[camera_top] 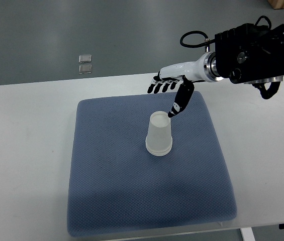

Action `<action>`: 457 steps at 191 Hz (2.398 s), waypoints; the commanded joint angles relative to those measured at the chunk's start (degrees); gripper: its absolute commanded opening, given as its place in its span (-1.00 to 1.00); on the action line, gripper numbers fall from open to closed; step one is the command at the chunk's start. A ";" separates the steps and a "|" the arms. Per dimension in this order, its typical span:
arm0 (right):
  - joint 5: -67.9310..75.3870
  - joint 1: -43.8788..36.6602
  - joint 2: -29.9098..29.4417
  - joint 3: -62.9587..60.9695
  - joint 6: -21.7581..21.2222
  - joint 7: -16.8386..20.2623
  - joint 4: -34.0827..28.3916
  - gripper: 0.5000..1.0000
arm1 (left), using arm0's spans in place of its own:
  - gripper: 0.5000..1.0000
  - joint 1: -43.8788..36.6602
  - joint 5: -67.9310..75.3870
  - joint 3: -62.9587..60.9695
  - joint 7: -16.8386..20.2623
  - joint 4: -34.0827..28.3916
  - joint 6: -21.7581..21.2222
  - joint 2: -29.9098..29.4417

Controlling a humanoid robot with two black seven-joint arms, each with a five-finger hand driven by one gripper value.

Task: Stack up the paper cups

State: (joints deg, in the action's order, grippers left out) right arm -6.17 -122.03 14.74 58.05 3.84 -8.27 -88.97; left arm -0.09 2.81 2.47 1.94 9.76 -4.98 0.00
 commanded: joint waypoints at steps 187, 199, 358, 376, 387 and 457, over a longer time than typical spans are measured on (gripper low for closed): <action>6.78 62.97 11.63 -66.93 9.96 -6.14 19.54 0.61 | 1.00 0.00 0.00 -0.01 -0.01 0.00 -0.03 0.00; 6.79 64.99 9.69 -69.74 9.70 -7.29 23.31 0.60 | 1.00 0.00 0.00 -0.01 0.08 0.00 -0.03 0.00; 6.78 80.64 0.99 -92.59 -27.65 -15.20 50.83 0.68 | 1.00 0.00 0.00 -0.01 -0.01 0.00 -0.03 0.00; 6.70 80.37 -1.29 -92.59 -28.53 -15.11 54.60 0.68 | 1.00 0.00 0.00 -0.01 -0.01 0.00 -0.03 0.00; 6.43 80.37 -1.64 -92.51 -28.62 -15.11 55.48 0.68 | 1.00 0.00 0.00 -0.01 -0.01 0.00 -0.03 0.00; 3.01 79.23 -2.35 -91.19 -23.52 -14.32 59.61 0.68 | 1.00 0.00 0.00 -0.01 -0.01 0.00 -0.03 0.00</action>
State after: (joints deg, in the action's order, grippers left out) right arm -1.61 -42.25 12.34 -33.11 -20.80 -22.74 -30.15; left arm -0.09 2.81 2.47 1.94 9.76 -5.00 0.00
